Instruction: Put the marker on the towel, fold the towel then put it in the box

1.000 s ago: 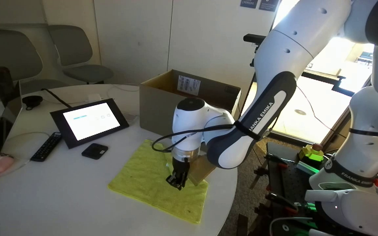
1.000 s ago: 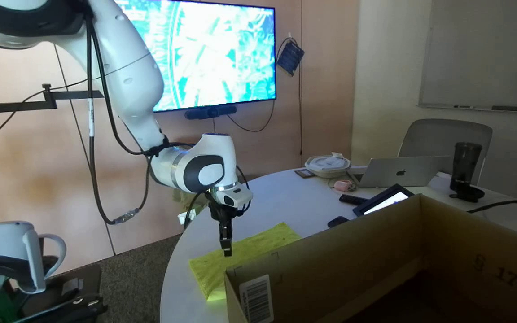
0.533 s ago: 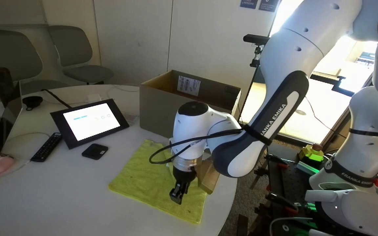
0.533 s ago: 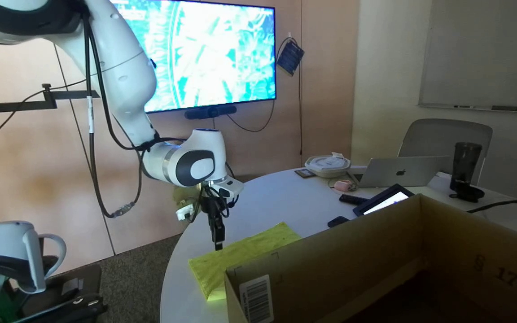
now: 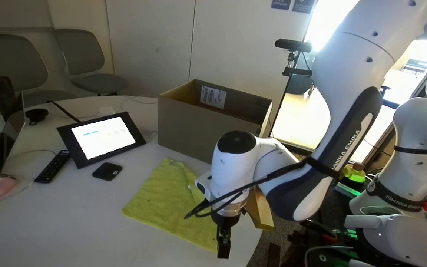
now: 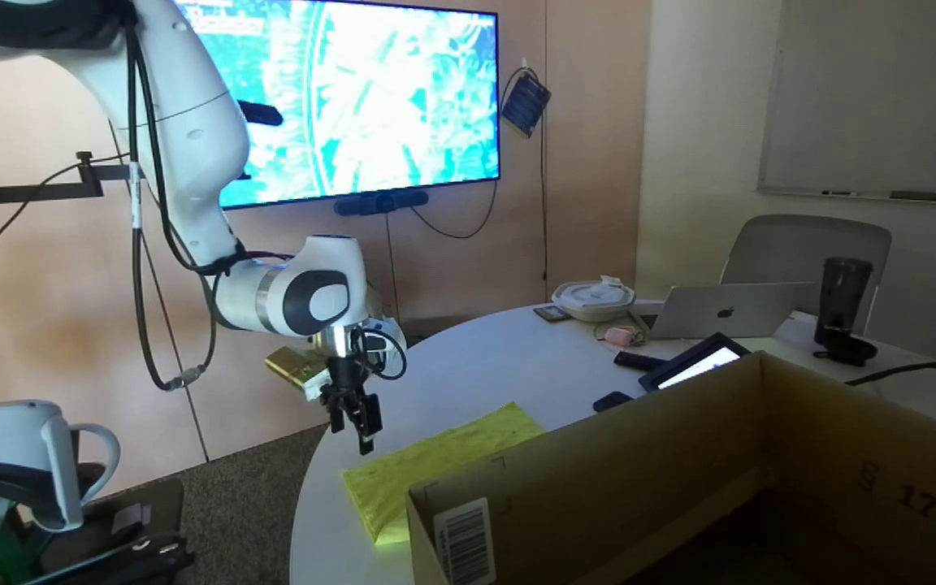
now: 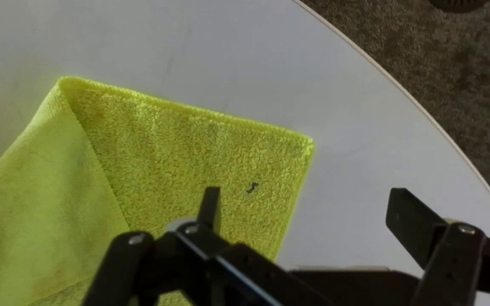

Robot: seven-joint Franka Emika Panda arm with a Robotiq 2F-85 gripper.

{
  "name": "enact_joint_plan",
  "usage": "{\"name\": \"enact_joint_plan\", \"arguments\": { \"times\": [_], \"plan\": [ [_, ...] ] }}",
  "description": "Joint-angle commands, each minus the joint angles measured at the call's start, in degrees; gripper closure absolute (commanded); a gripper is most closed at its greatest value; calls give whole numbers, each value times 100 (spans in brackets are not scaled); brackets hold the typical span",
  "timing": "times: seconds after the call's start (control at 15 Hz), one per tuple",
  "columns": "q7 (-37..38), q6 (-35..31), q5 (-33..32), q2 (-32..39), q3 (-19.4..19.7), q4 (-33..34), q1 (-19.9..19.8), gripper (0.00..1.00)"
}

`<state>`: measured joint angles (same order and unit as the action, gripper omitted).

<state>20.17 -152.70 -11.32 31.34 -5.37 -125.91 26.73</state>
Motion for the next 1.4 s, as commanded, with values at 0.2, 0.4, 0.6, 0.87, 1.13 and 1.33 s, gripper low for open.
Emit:
{"name": "enact_joint_plan", "arguments": {
  "times": [0.2,0.4,0.6,0.87,1.13,1.33],
  "plan": [
    [-832,-170,-876,48,79,-197,166,0],
    [-933,-207,-1110,156,149,-132,130,0],
    [-901,-209,-1239,310,271,-24,150,0],
    [-919,-191,-1205,538,319,141,153,0],
    [-917,-224,-1170,736,338,278,162,0],
    [-926,-274,-1125,861,354,371,142,0]
  ]
}}
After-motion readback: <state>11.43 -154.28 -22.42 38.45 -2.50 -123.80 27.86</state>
